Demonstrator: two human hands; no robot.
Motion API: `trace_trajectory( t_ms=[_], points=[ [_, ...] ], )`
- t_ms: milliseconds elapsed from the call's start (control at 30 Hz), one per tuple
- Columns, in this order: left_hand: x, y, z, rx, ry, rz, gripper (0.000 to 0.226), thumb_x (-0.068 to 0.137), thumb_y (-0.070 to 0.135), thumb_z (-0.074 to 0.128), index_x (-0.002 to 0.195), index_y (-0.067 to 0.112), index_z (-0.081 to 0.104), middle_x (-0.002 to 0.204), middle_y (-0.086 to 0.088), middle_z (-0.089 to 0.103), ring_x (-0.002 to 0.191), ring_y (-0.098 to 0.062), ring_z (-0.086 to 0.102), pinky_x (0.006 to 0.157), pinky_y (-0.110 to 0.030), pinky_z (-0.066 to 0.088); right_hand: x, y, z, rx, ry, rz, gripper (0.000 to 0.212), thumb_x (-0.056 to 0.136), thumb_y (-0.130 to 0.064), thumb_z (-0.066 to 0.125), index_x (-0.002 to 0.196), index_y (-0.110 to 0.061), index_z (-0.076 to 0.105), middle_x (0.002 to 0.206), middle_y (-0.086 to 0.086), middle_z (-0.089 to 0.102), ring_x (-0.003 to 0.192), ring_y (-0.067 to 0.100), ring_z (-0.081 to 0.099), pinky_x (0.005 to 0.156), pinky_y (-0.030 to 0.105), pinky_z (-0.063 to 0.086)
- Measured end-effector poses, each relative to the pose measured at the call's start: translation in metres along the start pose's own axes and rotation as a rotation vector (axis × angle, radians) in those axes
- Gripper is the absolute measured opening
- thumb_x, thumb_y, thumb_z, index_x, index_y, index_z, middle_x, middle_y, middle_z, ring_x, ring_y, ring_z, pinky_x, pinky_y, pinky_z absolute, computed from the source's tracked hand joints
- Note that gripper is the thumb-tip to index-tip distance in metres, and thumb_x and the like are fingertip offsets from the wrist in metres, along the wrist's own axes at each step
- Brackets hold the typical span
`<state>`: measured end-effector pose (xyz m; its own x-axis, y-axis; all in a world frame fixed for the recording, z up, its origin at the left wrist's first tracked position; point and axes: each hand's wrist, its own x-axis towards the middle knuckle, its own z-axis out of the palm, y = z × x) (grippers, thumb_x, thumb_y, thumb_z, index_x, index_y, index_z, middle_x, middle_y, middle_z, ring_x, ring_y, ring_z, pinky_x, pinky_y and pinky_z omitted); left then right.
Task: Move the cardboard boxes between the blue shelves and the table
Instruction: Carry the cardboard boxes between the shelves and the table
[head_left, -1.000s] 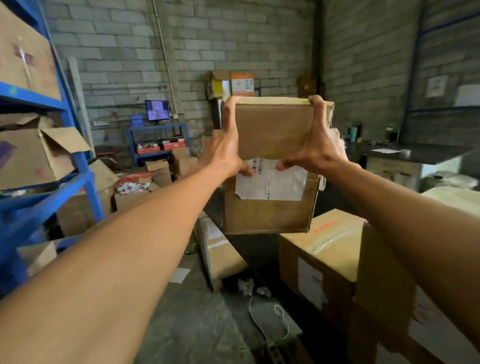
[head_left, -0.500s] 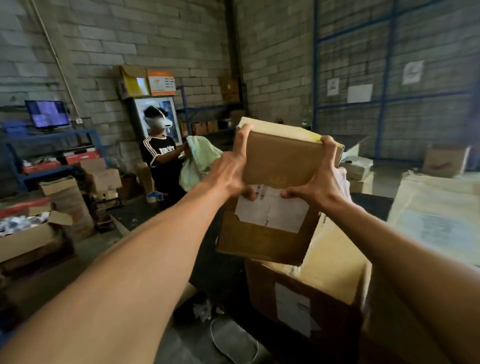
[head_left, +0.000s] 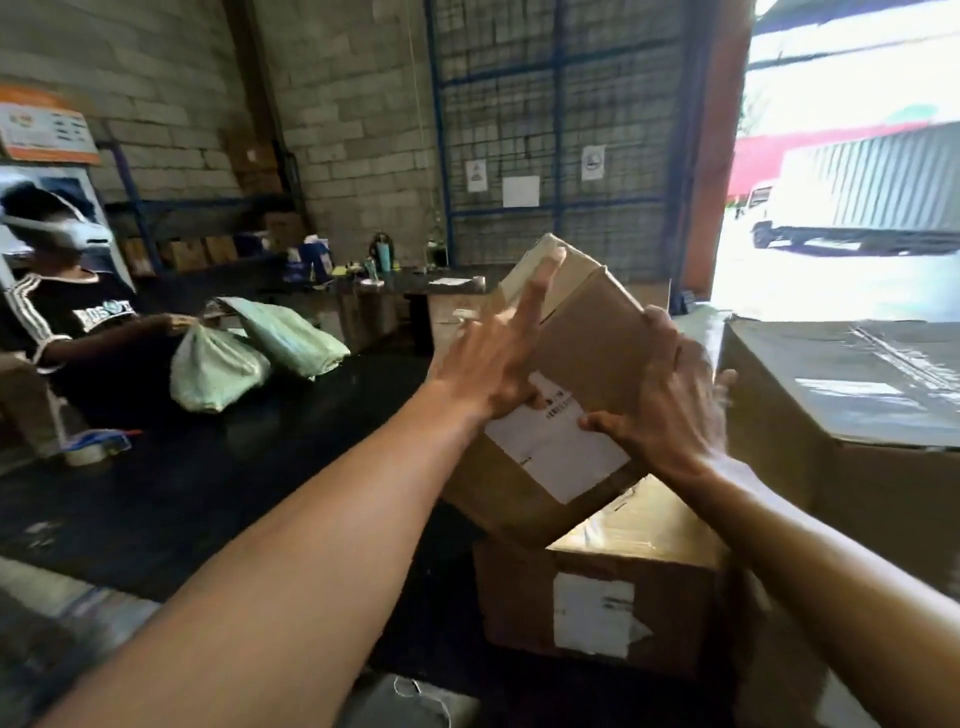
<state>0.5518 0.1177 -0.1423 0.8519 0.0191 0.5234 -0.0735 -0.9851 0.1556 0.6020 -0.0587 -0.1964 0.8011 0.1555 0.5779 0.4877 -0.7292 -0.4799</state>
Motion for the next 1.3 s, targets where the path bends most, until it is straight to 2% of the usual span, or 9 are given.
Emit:
trace_trajectory(
  t_ms=[100, 233, 300, 367, 433, 533, 833, 1167, 1300],
  points=[
    [-0.002, -0.014, 0.010, -0.256, 0.017, -0.063, 0.134, 0.057, 0.029, 0.093, 0.150, 0.035, -0.003, 0.113, -0.004, 0.066, 0.097, -0.022, 0.065, 0.083, -0.035, 0.043, 0.012, -0.008, -0.021, 0.012, -0.064, -0.083, 0.132, 0.059, -0.045, 0.092, 0.145, -0.049, -0.008, 0.117, 0.016, 0.043, 0.110, 0.044, 0.050, 0.086, 0.059, 0.050],
    [-0.012, -0.055, 0.018, -0.189, -0.262, -0.162, 0.121, 0.053, 0.046, 0.091, 0.146, 0.045, 0.014, 0.141, -0.005, 0.044, 0.132, -0.028, 0.041, 0.105, -0.050, 0.030, 0.024, -0.015, -0.030, -0.144, -0.085, -0.197, 0.143, 0.055, -0.044, 0.095, 0.140, -0.062, -0.019, 0.132, 0.015, 0.033, 0.112, 0.045, 0.047, 0.086, 0.059, 0.051],
    [-0.023, -0.079, 0.025, -0.119, -0.405, -0.316, 0.127, 0.045, 0.063, 0.086, 0.141, 0.061, 0.004, 0.150, -0.010, 0.032, 0.139, -0.035, 0.029, 0.109, -0.062, 0.020, 0.029, -0.013, -0.028, -0.216, -0.131, -0.202, 0.134, 0.058, -0.042, 0.093, 0.139, -0.068, -0.010, 0.131, 0.014, 0.029, 0.113, 0.043, 0.048, 0.084, 0.054, 0.050],
    [-0.030, -0.096, 0.032, -0.201, -0.465, -0.444, 0.132, 0.040, 0.071, 0.083, 0.145, 0.059, 0.003, 0.153, -0.012, 0.032, 0.138, -0.035, 0.034, 0.110, -0.052, 0.032, 0.031, -0.011, -0.022, -0.222, -0.184, -0.151, 0.110, 0.064, -0.042, 0.090, 0.135, -0.065, 0.008, 0.125, 0.012, 0.034, 0.109, 0.039, 0.052, 0.079, 0.047, 0.050],
    [-0.026, -0.103, 0.034, -0.268, -0.418, -0.481, 0.127, 0.042, 0.069, 0.084, 0.148, 0.053, 0.015, 0.150, -0.007, 0.041, 0.132, -0.030, 0.044, 0.106, -0.041, 0.041, 0.031, -0.008, -0.016, -0.143, -0.163, -0.077, 0.090, 0.068, -0.041, 0.087, 0.129, -0.057, 0.022, 0.121, 0.012, 0.037, 0.103, 0.041, 0.056, 0.077, 0.046, 0.050],
    [-0.006, -0.100, 0.037, -0.203, -0.350, -0.465, 0.117, 0.044, 0.061, 0.088, 0.143, 0.056, 0.027, 0.146, -0.008, 0.046, 0.128, -0.032, 0.048, 0.105, -0.043, 0.042, 0.022, 0.007, -0.002, -0.025, -0.125, 0.064, 0.075, 0.070, -0.039, 0.086, 0.124, -0.044, 0.035, 0.115, 0.011, 0.037, 0.101, 0.045, 0.055, 0.074, 0.046, 0.050],
    [0.003, -0.078, 0.042, -0.093, -0.407, -0.429, 0.108, 0.057, 0.043, 0.091, 0.146, 0.047, 0.031, 0.144, -0.011, 0.046, 0.128, -0.034, 0.046, 0.108, -0.043, 0.040, -0.012, 0.042, 0.032, 0.053, -0.039, 0.283, 0.078, 0.063, -0.037, 0.092, 0.119, -0.042, 0.038, 0.114, 0.013, 0.046, 0.101, 0.038, 0.057, 0.070, 0.034, 0.043],
    [-0.001, -0.054, 0.037, -0.091, -0.438, -0.399, 0.112, 0.053, 0.043, 0.092, 0.147, 0.045, 0.031, 0.146, -0.010, 0.044, 0.131, -0.036, 0.042, 0.110, -0.044, 0.037, -0.030, 0.046, 0.008, 0.008, -0.030, 0.323, 0.078, 0.064, -0.033, 0.092, 0.125, -0.035, 0.044, 0.122, 0.020, 0.047, 0.104, 0.044, 0.057, 0.076, 0.035, 0.043],
    [-0.001, -0.042, 0.039, -0.032, -0.450, -0.442, 0.106, 0.062, 0.036, 0.090, 0.148, 0.044, 0.029, 0.142, -0.012, 0.042, 0.126, -0.035, 0.045, 0.103, -0.044, 0.042, -0.030, 0.036, 0.004, -0.019, -0.082, 0.313, 0.072, 0.072, -0.033, 0.087, 0.127, -0.033, 0.040, 0.123, 0.020, 0.044, 0.105, 0.045, 0.058, 0.081, 0.046, 0.052]
  ],
)
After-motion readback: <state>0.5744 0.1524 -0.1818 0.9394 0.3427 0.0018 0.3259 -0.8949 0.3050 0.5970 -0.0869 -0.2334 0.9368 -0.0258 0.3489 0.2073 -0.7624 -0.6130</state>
